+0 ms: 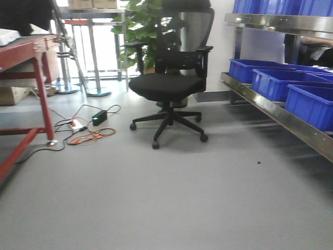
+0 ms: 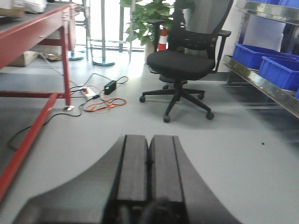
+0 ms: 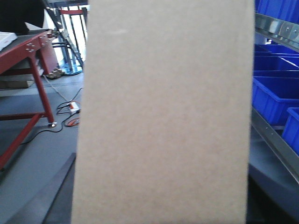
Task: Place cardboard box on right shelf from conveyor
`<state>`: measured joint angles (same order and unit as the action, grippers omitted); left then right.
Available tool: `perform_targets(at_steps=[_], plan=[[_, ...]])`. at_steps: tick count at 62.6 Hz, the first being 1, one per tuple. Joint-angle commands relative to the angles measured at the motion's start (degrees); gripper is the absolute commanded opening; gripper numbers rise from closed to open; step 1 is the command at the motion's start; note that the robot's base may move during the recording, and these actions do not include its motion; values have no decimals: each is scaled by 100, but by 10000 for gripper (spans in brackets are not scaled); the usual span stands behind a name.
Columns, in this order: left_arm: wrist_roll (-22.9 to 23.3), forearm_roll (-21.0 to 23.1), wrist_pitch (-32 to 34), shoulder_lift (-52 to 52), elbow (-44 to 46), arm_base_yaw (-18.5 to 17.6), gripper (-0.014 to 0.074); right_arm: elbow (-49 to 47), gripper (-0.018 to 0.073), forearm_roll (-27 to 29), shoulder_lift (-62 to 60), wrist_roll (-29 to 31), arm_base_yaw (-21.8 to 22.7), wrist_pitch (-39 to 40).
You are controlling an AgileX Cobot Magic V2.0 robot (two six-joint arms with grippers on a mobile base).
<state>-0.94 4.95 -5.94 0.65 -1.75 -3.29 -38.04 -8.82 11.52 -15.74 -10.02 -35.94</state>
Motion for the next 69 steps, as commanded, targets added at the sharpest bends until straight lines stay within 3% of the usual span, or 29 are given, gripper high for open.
perform_targets(at_steps=[1,69], plan=[[29,27,518,83,16,-28,-119,-164,216,-78,116,38,14,582],[29,27,518,83,16,-28,-119,-164,216,-78,116,38,14,582]])
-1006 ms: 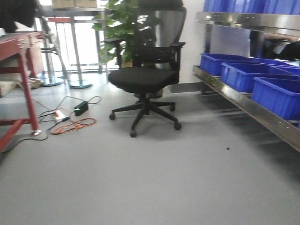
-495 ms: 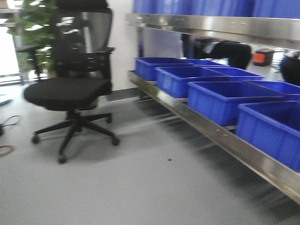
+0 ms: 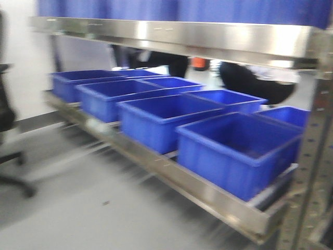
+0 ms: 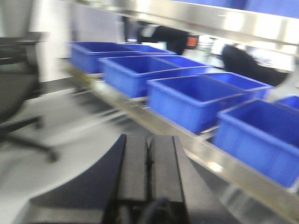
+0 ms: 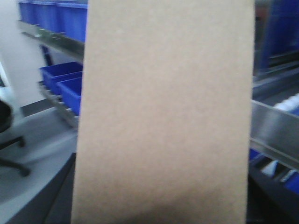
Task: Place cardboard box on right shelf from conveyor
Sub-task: 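Turn the base to face the shelf of blue bins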
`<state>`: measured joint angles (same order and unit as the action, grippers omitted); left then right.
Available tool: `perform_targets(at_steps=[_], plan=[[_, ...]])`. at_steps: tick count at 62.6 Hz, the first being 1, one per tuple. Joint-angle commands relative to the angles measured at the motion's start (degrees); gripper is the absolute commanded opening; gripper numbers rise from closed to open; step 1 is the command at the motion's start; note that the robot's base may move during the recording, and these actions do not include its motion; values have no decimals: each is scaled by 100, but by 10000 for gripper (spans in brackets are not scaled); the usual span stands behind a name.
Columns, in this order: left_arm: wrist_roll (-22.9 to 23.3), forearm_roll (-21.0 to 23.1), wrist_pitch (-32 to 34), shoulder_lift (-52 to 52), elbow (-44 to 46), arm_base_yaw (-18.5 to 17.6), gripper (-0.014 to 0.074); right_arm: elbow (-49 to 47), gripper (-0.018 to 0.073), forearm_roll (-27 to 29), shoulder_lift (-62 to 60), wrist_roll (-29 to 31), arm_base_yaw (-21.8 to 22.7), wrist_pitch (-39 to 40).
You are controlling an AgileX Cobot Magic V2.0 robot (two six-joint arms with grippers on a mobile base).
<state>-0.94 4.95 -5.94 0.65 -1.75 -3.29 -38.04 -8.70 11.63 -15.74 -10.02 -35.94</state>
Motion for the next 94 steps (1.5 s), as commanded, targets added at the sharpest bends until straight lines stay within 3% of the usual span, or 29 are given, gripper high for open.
perform_targets(at_steps=[1,94], plan=[[29,27,518,83,16,-28,-119,-164,216,-90,105,38,14,582],[29,27,518,75,16,-28,-119,-164,216,-90,104,38,14,587]])
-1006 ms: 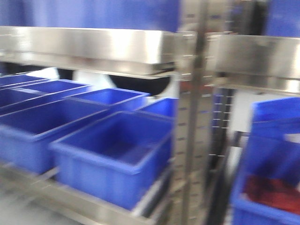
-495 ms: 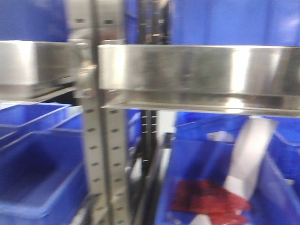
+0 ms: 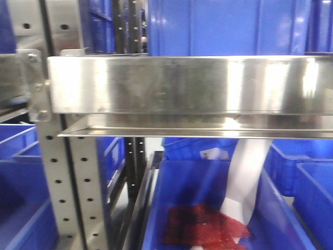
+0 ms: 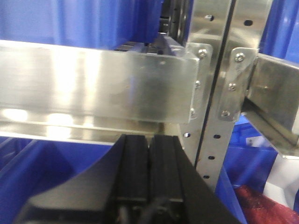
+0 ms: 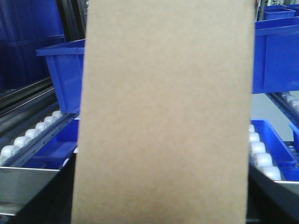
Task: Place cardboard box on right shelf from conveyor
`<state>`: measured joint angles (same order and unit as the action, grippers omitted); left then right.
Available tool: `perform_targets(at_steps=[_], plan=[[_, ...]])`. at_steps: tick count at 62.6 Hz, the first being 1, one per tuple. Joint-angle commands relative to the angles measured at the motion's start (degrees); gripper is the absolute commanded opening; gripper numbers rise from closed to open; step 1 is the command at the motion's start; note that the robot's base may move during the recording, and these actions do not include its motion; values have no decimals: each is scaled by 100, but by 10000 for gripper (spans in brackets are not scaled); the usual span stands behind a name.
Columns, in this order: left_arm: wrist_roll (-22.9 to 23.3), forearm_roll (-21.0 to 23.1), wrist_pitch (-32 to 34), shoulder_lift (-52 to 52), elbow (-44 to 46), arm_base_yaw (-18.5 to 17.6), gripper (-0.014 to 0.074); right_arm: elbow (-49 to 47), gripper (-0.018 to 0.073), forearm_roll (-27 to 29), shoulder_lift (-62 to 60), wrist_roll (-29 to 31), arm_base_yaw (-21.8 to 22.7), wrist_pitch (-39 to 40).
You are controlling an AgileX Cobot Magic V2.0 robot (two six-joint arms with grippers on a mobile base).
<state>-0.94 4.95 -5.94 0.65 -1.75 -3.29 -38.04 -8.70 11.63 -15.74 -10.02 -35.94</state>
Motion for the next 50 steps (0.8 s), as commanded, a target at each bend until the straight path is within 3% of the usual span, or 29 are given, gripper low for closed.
perform_targets(at_steps=[1,50], plan=[[29,27,518,75,16,-28,-119,-164,216,-90,104,38,14,587],[29,27,518,75,16,-28,-119,-164,216,-90,104,38,14,587]])
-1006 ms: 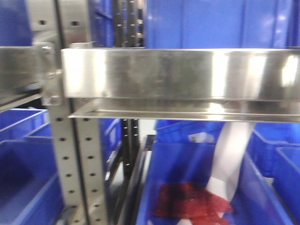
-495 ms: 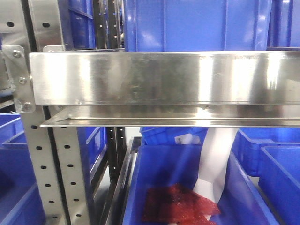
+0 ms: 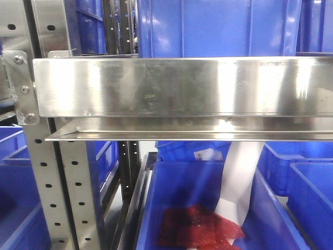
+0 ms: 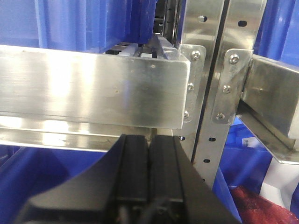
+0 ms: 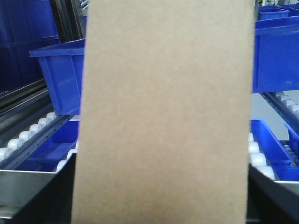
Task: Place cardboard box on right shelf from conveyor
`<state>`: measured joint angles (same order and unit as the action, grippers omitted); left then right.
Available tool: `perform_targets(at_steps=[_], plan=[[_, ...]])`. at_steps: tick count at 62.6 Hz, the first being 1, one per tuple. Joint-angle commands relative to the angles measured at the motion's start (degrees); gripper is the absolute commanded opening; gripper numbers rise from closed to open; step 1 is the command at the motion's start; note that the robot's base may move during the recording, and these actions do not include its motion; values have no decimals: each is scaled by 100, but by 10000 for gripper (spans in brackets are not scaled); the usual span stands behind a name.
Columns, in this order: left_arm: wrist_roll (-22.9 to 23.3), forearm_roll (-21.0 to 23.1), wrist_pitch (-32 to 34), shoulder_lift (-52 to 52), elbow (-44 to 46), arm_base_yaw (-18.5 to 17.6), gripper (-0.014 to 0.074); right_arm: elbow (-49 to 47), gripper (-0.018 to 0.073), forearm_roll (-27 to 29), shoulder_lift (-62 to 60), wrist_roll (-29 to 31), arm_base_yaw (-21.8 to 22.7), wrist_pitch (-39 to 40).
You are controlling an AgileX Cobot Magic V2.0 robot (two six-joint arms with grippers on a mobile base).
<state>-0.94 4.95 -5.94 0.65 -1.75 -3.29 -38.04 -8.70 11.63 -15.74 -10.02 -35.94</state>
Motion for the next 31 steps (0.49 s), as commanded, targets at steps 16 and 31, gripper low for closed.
perform_targets(at_steps=[16,31], plan=[[29,27,518,75,16,-28,-119,-164,216,-90,104,38,14,587],[29,27,518,75,16,-28,-119,-171,216,-96,205,38,14,835]])
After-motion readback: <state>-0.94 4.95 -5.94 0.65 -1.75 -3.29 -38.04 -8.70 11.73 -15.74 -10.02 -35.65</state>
